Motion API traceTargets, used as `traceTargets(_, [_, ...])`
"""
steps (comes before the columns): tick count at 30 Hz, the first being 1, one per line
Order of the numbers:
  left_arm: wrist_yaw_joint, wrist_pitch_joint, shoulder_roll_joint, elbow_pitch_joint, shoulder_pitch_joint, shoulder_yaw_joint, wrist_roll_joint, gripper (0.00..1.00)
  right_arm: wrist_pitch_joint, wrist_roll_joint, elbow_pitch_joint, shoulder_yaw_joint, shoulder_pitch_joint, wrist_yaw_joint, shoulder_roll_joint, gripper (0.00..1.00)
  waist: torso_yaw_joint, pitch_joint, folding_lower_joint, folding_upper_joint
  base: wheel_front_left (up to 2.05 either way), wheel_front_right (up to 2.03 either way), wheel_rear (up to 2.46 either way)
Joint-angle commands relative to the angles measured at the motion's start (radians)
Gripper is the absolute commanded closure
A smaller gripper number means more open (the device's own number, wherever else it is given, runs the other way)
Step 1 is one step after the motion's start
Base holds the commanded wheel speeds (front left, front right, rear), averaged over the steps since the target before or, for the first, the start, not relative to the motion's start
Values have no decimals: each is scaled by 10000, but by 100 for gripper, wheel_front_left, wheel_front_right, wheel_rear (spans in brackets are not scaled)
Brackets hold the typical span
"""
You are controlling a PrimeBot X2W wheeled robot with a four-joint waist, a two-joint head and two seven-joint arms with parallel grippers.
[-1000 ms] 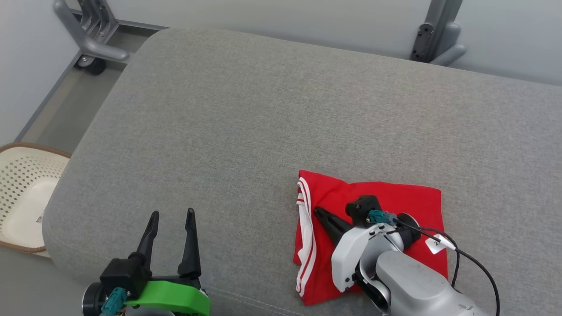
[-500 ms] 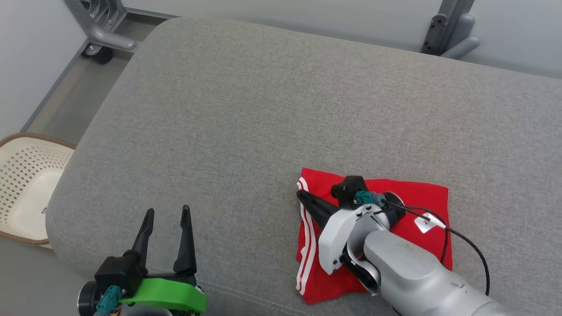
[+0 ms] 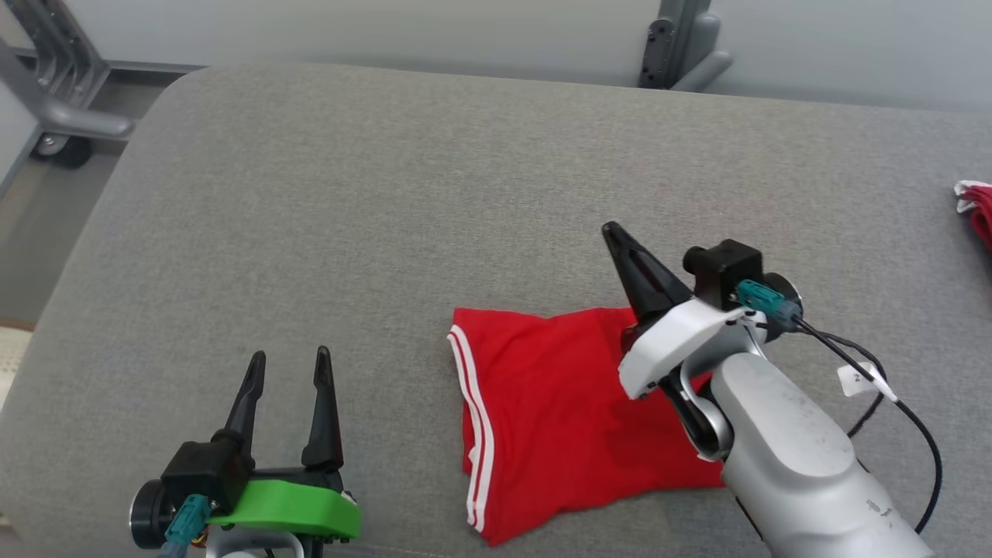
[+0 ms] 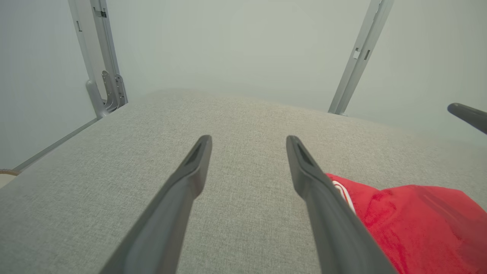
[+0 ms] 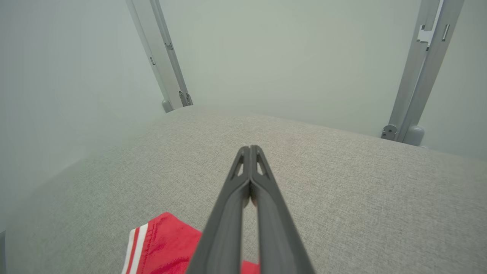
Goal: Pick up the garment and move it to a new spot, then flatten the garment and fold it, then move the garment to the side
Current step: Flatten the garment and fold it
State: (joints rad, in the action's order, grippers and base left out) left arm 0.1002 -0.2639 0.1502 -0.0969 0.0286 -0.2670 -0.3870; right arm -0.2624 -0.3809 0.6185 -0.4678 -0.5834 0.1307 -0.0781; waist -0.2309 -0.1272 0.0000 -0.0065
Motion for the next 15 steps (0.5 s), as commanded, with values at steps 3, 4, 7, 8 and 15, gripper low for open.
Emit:
traceTargets(3, [-36, -2, -53, -27, 241, 144, 171, 0, -23, 959, -996, 1349, 934, -1, 119, 89, 1010, 239, 0, 65, 0, 0, 0])
traceTargets(4, [-46, -2, -56, -51, 265, 185, 208, 0, -23, 1188, -1271, 1627, 1137, -1, 156, 74, 1129, 260, 0, 65, 0, 0, 0])
traceTargets(7, [-56, 0, -133, -97, 313, 307, 315, 0, -23, 1642, -2015, 2372, 1740, -1, 222, 53, 1438, 322, 0, 65, 0, 0, 0])
traceTargets(8, [-61, 0, -160, -106, 305, 353, 333, 0, -23, 1745, -2214, 2566, 1937, -1, 237, 45, 1534, 341, 0, 65, 0, 0, 0])
traceTargets(15, [-175, -2, -293, -133, 81, 734, 559, 0, -23, 1849, -3636, 3546, 3243, -1, 266, 0, 2001, 550, 0, 65, 0, 0, 0])
